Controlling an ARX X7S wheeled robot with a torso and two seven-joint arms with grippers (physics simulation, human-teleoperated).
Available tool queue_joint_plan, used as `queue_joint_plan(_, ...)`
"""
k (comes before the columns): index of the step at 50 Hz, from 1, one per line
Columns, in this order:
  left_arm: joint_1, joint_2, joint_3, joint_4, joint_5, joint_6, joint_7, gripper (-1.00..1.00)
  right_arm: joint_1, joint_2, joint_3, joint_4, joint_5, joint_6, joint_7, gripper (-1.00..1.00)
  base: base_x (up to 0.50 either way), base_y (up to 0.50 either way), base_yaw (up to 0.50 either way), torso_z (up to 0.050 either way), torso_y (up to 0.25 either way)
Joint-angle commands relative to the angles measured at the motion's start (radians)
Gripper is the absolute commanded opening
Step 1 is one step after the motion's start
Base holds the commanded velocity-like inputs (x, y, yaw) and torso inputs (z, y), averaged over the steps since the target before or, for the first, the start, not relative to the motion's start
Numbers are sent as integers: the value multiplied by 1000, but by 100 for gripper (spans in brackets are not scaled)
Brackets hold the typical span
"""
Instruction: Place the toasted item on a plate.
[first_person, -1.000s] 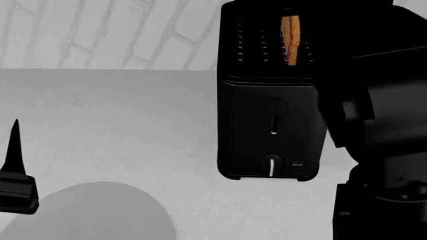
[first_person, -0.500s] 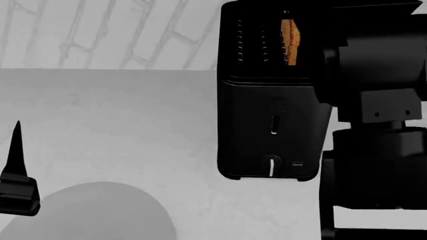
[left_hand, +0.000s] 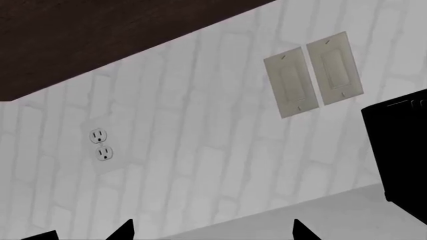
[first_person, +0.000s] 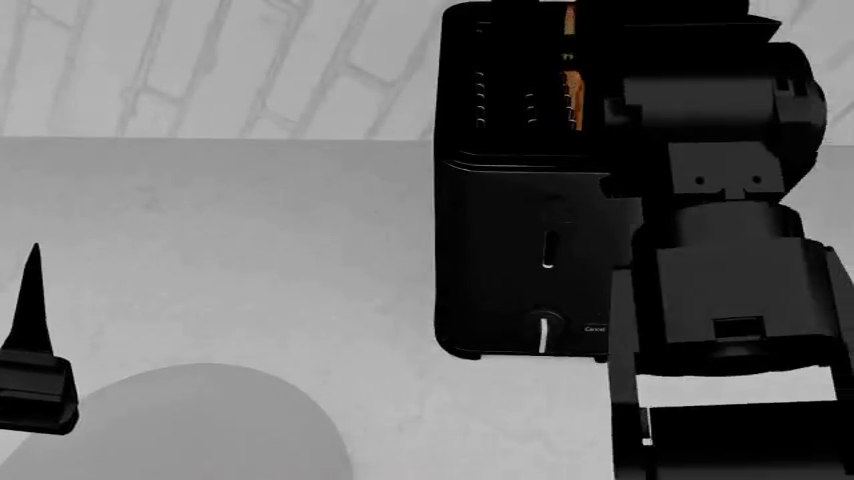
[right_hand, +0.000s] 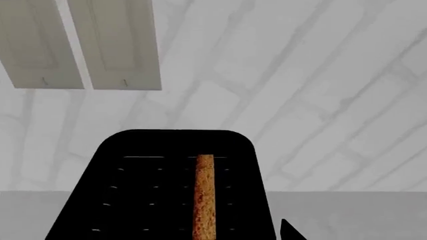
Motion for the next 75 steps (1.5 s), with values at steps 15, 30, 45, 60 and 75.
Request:
queue_joint_plan(15,11,-2,3,-7,-6,11,-7,100,20,-40,36,196,-71,-120,-29,100,0,0,0,0,0)
queue_joint_plan(30,16,-7,-3,7,-13,-1,-9,100,-1,-50,89,196,-129,-135,-35,100,0,0,0,0,0)
queue_joint_plan(45,29,-12,-6,16,-15,-3,-15,100,-32,-54,143,197,-186,-154,-26,100,0,0,0,0,0)
queue_joint_plan(60,20,-15,2,11,-15,-5,-19,100,-32,-52,147,197,-222,-133,-30,-100,1,0,0,0,0)
queue_joint_plan(75,3,-17,-2,25,-26,-26,-19,100,33,-49,141,196,-228,-114,-39,-100,0,0,0,0,0)
